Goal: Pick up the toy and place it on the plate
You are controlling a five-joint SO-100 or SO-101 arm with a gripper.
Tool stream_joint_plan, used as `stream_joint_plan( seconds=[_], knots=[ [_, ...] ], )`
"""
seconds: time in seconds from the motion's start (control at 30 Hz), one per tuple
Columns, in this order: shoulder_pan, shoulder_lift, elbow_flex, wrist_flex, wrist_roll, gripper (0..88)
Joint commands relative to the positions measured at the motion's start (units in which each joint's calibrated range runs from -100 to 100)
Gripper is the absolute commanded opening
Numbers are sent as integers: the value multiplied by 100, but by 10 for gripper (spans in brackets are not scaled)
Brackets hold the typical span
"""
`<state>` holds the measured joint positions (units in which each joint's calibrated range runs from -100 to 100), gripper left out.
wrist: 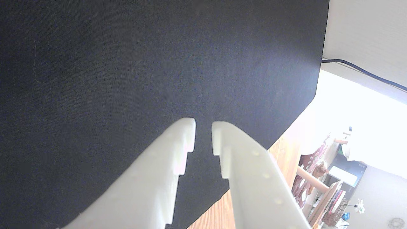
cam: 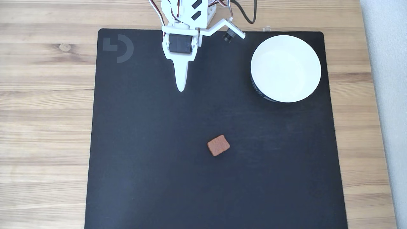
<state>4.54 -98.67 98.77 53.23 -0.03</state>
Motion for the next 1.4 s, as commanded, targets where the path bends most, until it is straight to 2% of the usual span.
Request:
stream_joint_plan(
  seconds=[0.0, 1.03, 1.23, 1.37],
  knots=[
    [36, -67, 69, 12, -18, 28],
    [86, -67, 60, 12, -34, 26],
    [78, 42, -1022, 282, -39, 26],
    [69, 1101, -1833, 155, -180, 26]
  ],
)
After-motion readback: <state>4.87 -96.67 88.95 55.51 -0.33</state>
